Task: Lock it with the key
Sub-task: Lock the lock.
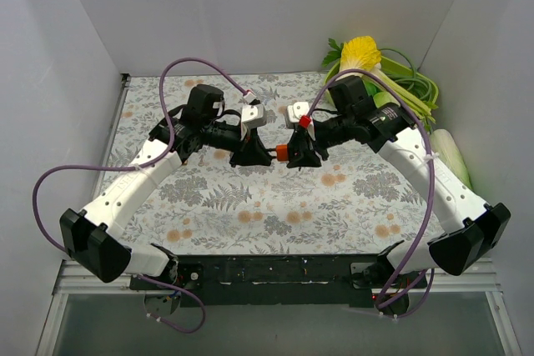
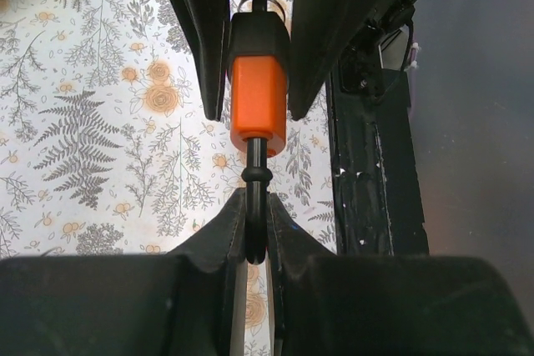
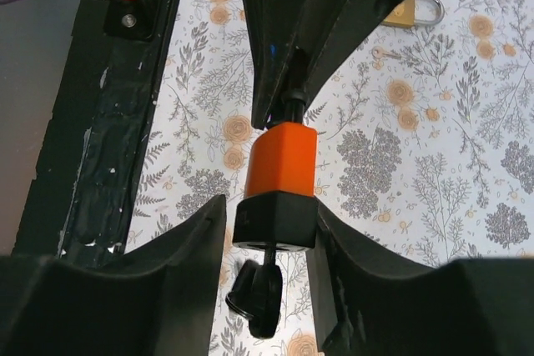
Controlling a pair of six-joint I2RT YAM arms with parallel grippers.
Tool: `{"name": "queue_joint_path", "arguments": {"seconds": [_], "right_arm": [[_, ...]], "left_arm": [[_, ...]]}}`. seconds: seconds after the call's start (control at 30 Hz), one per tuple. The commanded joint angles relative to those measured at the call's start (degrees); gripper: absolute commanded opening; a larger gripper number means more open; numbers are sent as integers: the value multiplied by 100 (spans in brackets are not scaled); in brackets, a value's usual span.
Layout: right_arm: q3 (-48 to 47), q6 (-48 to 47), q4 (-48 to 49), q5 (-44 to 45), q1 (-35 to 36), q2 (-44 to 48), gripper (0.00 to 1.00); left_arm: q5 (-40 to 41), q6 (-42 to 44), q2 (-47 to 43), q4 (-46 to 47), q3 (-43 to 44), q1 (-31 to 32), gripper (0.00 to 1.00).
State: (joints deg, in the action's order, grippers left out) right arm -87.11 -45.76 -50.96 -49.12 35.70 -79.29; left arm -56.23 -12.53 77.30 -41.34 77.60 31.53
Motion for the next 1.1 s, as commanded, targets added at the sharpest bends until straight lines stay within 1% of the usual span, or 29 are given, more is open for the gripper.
{"name": "queue_joint_path", "arguments": {"seconds": [0.0, 0.03, 0.1, 0.13, 0.2, 0.23, 0.27, 0.37, 0.6, 0.77, 1.0, 1.07], "right_arm": [[89, 286, 306, 70, 33, 106, 45], [98, 313, 306, 78, 24, 98, 40], [98, 374, 341, 70, 42, 71, 34], [98, 392, 341, 61, 42, 62, 25], [115, 505, 420, 8, 42, 62, 16], [133, 541, 464, -9, 42, 62, 5], [150, 611, 499, -36, 42, 62, 1], [194, 761, 701, -106, 68, 54, 1], [186, 858, 780, -431, 296, -25, 1], [309, 1104, 1158, -484, 498, -17, 1], [607, 1341, 1545, -633, 692, 27, 1], [686, 1333, 1589, -555, 710, 18, 1]], "left_arm": [[-73, -30, -329, 355, 0, 2, 0], [-73, -38, -329, 381, 9, 2, 0], [-46, -39, -347, 425, -8, 2, 0], [-38, -47, -364, 486, -26, 11, 0], [-11, -56, -399, 530, -52, 11, 0], [6, -56, -400, 557, -61, 37, 0], [24, -56, -400, 566, -61, 64, 0], [68, -100, -382, 618, -70, 178, 0], [349, -398, -373, 1233, -210, 503, 0], [341, -627, -294, 1550, -254, 714, 0], [279, -1066, -391, 2392, -474, 793, 0], [253, -1154, -452, 2560, -562, 802, 0]]}}
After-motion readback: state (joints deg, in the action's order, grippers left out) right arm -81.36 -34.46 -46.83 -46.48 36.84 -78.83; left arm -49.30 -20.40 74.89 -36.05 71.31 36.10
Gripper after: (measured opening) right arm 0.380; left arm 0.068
